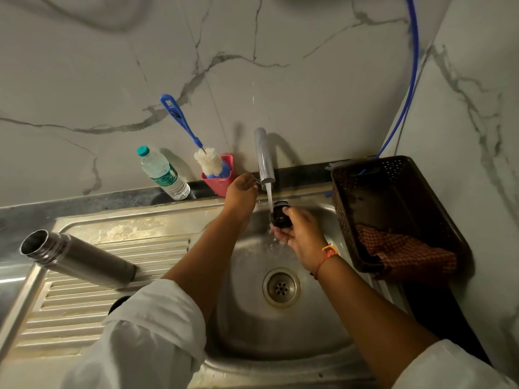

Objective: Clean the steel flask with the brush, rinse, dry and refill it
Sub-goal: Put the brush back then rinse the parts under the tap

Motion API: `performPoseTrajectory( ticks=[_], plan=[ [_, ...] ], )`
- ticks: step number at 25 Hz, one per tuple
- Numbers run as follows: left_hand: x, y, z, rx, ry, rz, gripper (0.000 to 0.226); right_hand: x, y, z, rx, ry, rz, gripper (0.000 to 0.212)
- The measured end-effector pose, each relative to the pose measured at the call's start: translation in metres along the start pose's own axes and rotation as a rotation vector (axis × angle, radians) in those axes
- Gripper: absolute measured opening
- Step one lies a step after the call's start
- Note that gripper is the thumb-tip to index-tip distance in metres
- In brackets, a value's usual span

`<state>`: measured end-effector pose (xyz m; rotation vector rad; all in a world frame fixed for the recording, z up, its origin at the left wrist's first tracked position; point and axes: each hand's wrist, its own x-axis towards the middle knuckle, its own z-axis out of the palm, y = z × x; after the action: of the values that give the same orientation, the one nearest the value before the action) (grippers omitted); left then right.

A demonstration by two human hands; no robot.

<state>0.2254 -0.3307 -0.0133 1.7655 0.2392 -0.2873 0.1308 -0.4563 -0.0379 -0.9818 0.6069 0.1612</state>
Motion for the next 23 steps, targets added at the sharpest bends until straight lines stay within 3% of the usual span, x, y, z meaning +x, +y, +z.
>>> performPoseTrajectory(
  ticks=[3, 7, 9, 11, 14, 15, 17, 20, 23],
  plan=[
    [-0.006, 0.006, 0.002, 0.024, -0.067, 0.039, 0.047, -0.001, -0.008, 0.008, -0.013, -0.033, 0.194, 0.036],
    [-0.016, 0.018, 0.008, 0.16, -0.165, 0.122, 0.042, -0.005, -0.015, 0.011, -0.205, 0.043, 0.172, 0.032],
    [-0.019, 0.014, 0.005, 0.177, -0.167, 0.146, 0.043, -0.008, -0.018, 0.008, -0.409, 0.048, 0.043, 0.038],
    [-0.024, 0.005, 0.002, 0.166, -0.112, 0.138, 0.044, -0.012, -0.019, 0.004, -0.785, 0.042, -0.211, 0.05],
    [-0.032, -0.023, -0.007, 0.357, 0.028, 0.177, 0.024, -0.024, -0.019, 0.002, -1.286, 0.118, -0.603, 0.061],
    [-0.036, -0.032, -0.012, 0.417, 0.033, 0.176, 0.02, -0.028, -0.018, 0.002, -1.424, 0.091, -0.637, 0.058],
    [-0.046, -0.047, -0.024, 0.491, -0.006, 0.16, 0.02, -0.037, -0.012, 0.0, -1.61, 0.039, -0.602, 0.051],
    [-0.068, -0.068, -0.044, 0.598, -0.054, 0.196, 0.024, -0.043, 0.009, -0.004, -1.617, 0.099, -0.618, 0.049],
    [-0.093, -0.086, -0.063, 0.599, -0.065, 0.213, 0.024, -0.043, 0.036, -0.005, -1.665, 0.049, -0.426, 0.031]
  ],
)
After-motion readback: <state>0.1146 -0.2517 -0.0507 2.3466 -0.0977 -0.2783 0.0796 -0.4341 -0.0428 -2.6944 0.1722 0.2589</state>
